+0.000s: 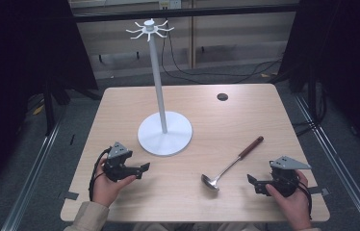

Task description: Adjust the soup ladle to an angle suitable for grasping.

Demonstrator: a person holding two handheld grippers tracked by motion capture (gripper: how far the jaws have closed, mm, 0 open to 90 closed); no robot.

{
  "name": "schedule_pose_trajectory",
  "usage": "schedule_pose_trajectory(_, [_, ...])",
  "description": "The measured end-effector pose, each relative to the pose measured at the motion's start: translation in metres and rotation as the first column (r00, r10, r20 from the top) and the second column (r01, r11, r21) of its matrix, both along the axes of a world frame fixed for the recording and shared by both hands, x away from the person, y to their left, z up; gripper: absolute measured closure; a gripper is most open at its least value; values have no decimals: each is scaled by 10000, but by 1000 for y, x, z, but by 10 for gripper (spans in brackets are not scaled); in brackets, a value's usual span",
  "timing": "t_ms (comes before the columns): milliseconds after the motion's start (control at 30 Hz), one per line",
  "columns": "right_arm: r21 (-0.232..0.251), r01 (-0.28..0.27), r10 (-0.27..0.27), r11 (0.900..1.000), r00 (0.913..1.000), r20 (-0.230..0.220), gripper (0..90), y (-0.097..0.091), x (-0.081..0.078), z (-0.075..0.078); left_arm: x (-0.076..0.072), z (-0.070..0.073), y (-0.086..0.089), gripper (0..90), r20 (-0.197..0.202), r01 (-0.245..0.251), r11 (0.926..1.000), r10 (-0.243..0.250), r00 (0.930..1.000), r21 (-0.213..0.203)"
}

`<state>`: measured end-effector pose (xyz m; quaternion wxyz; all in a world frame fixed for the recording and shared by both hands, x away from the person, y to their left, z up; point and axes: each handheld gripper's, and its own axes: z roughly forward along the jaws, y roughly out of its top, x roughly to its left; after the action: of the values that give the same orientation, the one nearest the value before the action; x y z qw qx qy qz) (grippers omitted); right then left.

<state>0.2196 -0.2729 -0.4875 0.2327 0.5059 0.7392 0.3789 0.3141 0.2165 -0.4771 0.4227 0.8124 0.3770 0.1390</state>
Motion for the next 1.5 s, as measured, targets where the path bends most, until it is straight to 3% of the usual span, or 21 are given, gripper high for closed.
schedule_pose_trajectory(300, [-3, 219, -219, 9998, 9997, -79, 61, 2, 12, 1, -4, -2, 4, 129, 30, -34, 9998, 33, 10000, 219])
schedule_pose_trajectory(367, [-72, 445, -445, 9990, 9990, 39, 207, -1, 19, 3, -6, -2, 6, 130, 85, 14, 9996, -17, 10000, 280])
schedule_pose_trajectory(400, [-72, 445, -445, 9990, 9990, 39, 207, -1, 19, 3, -6, -2, 6, 130, 85, 14, 9996, -17, 10000, 280])
schedule_pose_trajectory(433, [-497, 539, -533, 9973, 9985, 117, 448, -4, 22, 4, -7, -2, 8, 130, 143, -60, 9999, 58, 9999, 158])
schedule_pose_trajectory(467, [-578, 576, -570, 9967, 9983, 130, 549, -4, 24, 4, -7, -1, 9, 130, 169, -103, 9999, 101, 9998, 122])
schedule_pose_trajectory(533, [-898, 638, -642, 9939, 9979, -19, 716, -7, 30, 4, -7, 0, 11, 130, 203, -128, 9999, 127, 9997, 27])
schedule_pose_trajectory(633, [-1042, 888, -913, 9906, 9956, -192, 871, -10, 41, 0, -7, 0, 11, 130, 121, -115, 9999, 115, 9999, 21])
schedule_pose_trajectory(733, [-1150, 1184, -1256, 9863, 9904, -581, 900, -14, 54, -8, -7, -1, 10, 129, 86, -76, 10000, 76, 9999, -16])
schedule_pose_trajectory(833, [-1308, 1460, -1552, 9806, 9859, -629, 900, -16, 66, -12, -7, -1, 8, 129, 70, 14, 10000, -14, 10000, 35])
schedule_pose_trajectory(1000, [-1578, 1437, -1581, 9769, 9839, -827, 900, -15, 83, -14, -6, -1, 9, 129, 117, -43, 10000, 42, 9999, 82])
schedule_pose_trajectory(1100, [-1480, 1632, -1784, 9754, 9792, -961, 900, -12, 93, -15, -5, -1, 9, 129, 157, -35, 10000, 34, 9999, 63])
schedule_pose_trajectory(1267, [-1393, 1537, -1683, 9782, 9806, -1002, 900, -4, 102, -16, -5, 0, 8, 129, 182, -70, 9999, 71, 9998, -85])
schedule_pose_trajectory(1500, [-1377, 1030, -1181, 9851, 9873, -1065, 889, 28, 118, -16, -4, 0, 9, 129, 213, -110, 9998, 114, 9997, -175])
